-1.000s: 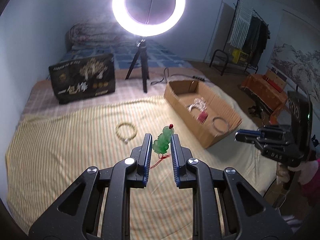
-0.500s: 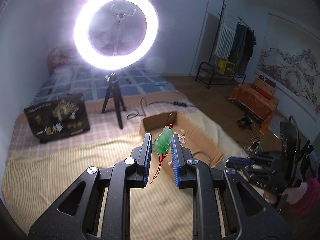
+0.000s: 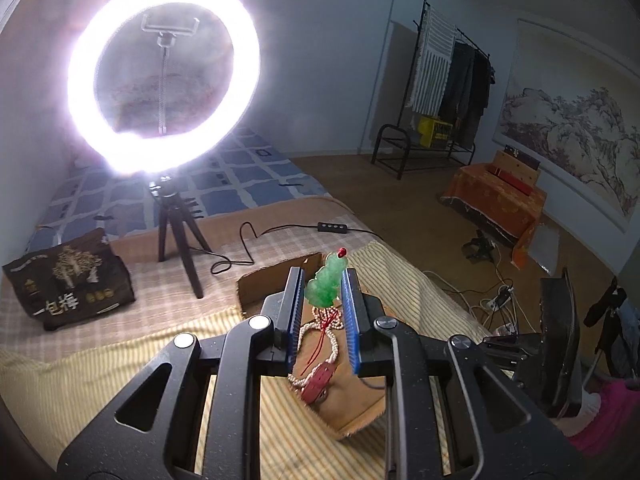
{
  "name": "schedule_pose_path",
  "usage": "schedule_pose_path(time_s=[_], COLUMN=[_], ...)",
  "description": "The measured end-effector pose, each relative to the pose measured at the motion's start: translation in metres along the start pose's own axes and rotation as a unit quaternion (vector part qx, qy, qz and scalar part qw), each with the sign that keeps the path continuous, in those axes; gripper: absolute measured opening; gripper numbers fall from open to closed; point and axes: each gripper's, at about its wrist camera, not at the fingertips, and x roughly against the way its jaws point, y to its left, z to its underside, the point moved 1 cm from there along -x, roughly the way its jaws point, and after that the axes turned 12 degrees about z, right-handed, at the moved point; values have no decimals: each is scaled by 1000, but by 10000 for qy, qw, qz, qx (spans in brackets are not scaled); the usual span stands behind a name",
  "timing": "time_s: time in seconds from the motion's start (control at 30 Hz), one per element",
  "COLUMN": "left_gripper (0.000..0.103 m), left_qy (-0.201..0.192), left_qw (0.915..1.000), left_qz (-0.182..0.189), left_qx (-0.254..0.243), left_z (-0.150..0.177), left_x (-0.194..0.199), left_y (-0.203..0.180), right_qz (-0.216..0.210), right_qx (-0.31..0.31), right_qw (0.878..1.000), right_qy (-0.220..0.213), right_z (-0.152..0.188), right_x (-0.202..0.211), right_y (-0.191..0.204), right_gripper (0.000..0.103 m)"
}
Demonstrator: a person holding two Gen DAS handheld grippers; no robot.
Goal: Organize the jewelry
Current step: 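Carry the jade pendant with the left tool while the right tool carries the string over the box, then open the left tool to drop the pendant while the right tool releases the string into the box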
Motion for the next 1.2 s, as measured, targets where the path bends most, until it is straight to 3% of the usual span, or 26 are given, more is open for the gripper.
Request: schedule_pose_path(time_s=[0.43,0.9,1.03,1.07,1.13,1.2], left_gripper=[17,18,19,29,46,49], left_qy=[320,549,588,598,570,554], left_qw=[9992,9981,9978,9977,9980,9982], left_qz=[-27,-63,-55,-70,-71,-112], left_qx=[241,282,305,295,247,194], left_z=[14,25,24,24,24,24], left_x=[-60,-80,-81,-82,-81,-80], left_y=[13,16,16,16,16,14], right_qz=[32,19,76,121,155,230], right_qx=[-28,-60,-80,-74,-58,-25], right_qw=[9999,9995,9996,9997,9997,9997], right_qy=[156,303,251,222,186,103], right_z=[1,6,6,6,5,5], right_x=[-34,-50,-47,-46,-45,-43], right_y=[-9,-9,-8,-7,-6,-4], right_gripper=[7,9,37,41,69,84])
